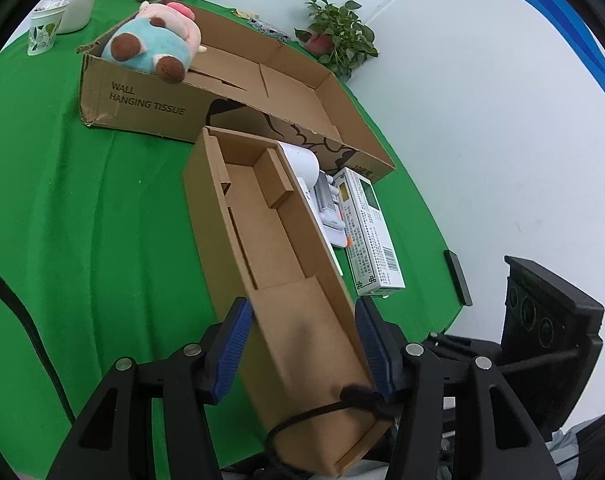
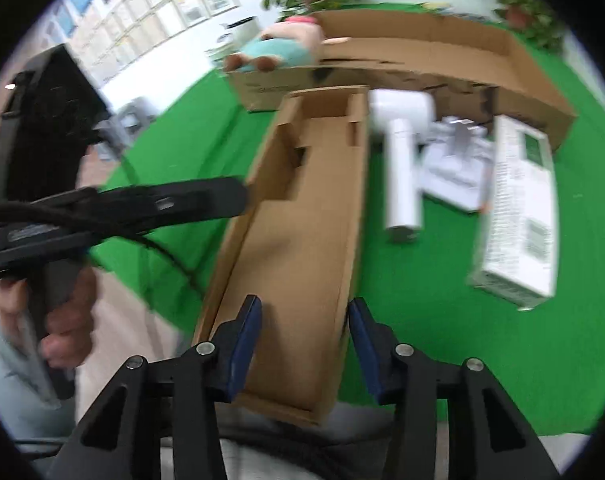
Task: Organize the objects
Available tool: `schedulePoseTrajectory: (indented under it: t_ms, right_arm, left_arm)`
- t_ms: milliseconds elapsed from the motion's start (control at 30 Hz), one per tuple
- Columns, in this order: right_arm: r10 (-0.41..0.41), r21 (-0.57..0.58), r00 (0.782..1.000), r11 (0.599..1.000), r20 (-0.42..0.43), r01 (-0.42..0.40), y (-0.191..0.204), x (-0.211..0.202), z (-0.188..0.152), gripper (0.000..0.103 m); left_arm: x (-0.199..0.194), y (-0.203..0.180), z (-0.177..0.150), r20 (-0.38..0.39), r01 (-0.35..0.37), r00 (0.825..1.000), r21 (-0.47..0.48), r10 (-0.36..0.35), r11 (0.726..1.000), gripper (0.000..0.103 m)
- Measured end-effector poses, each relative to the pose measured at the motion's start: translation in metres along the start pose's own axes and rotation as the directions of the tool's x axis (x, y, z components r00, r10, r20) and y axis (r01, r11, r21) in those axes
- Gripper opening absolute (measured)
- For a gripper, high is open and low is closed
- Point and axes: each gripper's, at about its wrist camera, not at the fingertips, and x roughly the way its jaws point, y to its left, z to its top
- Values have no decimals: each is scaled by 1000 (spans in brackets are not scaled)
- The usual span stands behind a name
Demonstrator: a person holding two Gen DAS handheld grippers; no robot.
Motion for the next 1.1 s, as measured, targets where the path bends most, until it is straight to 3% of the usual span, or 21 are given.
schedulePoseTrajectory:
  t_ms: [100,400,533,700,867,1100]
  right_arm:
    - [-82,-8,996,997,35,82,1,0,3,45]
    - [-147,32,988,989,48,145,-7,18,21,42]
    - [-158,15,985,987,61,158,-2,19,22,27]
    - [-186,12,980,983,76,186,4,18,17,23]
    - [-198,43,977,980,83,195,4,12,10,22]
    - [-207,38,961,978,182,203,13,-13,12,22]
  left_arm:
    - [-5,1,-3,4,-21,1000,7,21,1000,52]
    - [9,12,1,-41,-110,993,1,110,994,50]
    - [10,10,-1,-45,-94,995,14,94,995,35]
    - [7,8,-6,-35,-134,990,16,134,991,16]
    - [-1,-3,-13,-19,-144,989,34,144,989,13]
    - [-28,-36,-5,76,-194,979,94,187,976,11]
